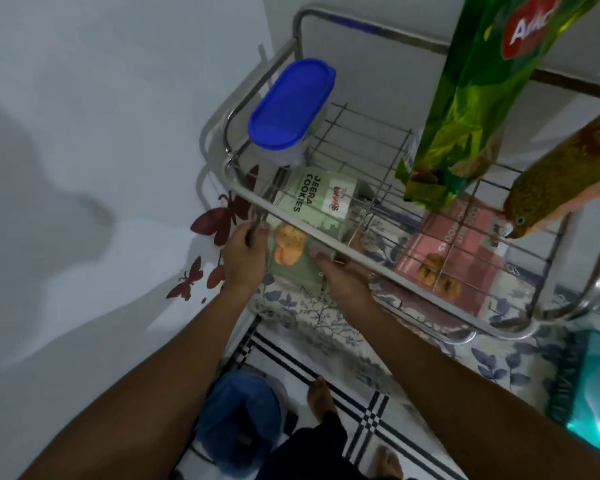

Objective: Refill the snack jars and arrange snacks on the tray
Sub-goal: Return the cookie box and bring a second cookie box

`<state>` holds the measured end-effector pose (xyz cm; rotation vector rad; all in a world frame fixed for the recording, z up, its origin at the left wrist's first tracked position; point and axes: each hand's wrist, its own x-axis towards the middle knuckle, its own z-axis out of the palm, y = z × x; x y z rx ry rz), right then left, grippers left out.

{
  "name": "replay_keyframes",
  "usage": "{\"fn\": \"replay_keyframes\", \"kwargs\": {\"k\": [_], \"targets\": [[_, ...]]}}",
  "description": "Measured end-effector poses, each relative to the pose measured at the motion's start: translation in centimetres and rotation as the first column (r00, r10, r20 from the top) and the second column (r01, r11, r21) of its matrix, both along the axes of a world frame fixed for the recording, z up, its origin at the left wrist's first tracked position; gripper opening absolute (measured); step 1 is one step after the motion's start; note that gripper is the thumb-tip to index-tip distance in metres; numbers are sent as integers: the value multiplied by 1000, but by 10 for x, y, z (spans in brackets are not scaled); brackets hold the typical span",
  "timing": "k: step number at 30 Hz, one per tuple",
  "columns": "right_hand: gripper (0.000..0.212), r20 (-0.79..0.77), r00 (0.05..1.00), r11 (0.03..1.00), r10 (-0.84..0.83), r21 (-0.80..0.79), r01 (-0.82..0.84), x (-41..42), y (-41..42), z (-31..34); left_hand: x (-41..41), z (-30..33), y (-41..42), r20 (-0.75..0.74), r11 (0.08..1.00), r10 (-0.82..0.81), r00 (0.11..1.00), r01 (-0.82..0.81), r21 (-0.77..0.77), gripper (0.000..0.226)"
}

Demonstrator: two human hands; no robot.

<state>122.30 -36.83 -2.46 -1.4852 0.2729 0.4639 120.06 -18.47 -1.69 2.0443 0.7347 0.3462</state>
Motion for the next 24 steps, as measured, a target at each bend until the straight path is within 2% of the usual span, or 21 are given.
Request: {"fn": "replay_keyframes", "kwargs": {"k": [2,3,5,6,9,12,14,17,19,22,24], "targets": [[45,-11,996,996,85,-21,-86,-18,-8,-1,-33,1,-10,5,998,62,998,-62,-2,18],[51,-5,993,993,118,-12,-118,-30,-16,3,-51,1,-17,17,996,93,996,-93,-8,21],[76,12,983,983,183,30,-183,-48,-26,6,-83,3,-32,30,984,175,984,-174,-19,23],[78,32,973,972,227,49,-228,-64,-34,11,-107,6,-43,45,976,218,975,-218,-13,21],[59,74,941,939,330,72,-335,-101,-57,16,-167,15,-78,94,945,327,940,-326,-27,17],[60,65,886,880,458,103,-463,-147,-90,21,-240,26,-131,142,899,436,888,-437,-30,16],[67,63,841,832,538,124,-541,-180,-109,30,-293,33,-167,186,862,503,844,-506,-35,15],[54,69,772,764,631,115,-635,-222,-128,39,-363,43,-212,187,826,558,808,-562,-37,14],[57,70,716,710,695,96,-698,-252,-138,46,-403,48,-234,195,805,588,785,-592,-47,14],[62,106,610,611,785,30,-791,-309,-141,66,-474,67,-263,190,723,684,704,-689,-49,14],[57,134,524,526,841,22,-850,-353,-139,89,-523,81,-278,206,641,758,619,-765,-64,15]]}}
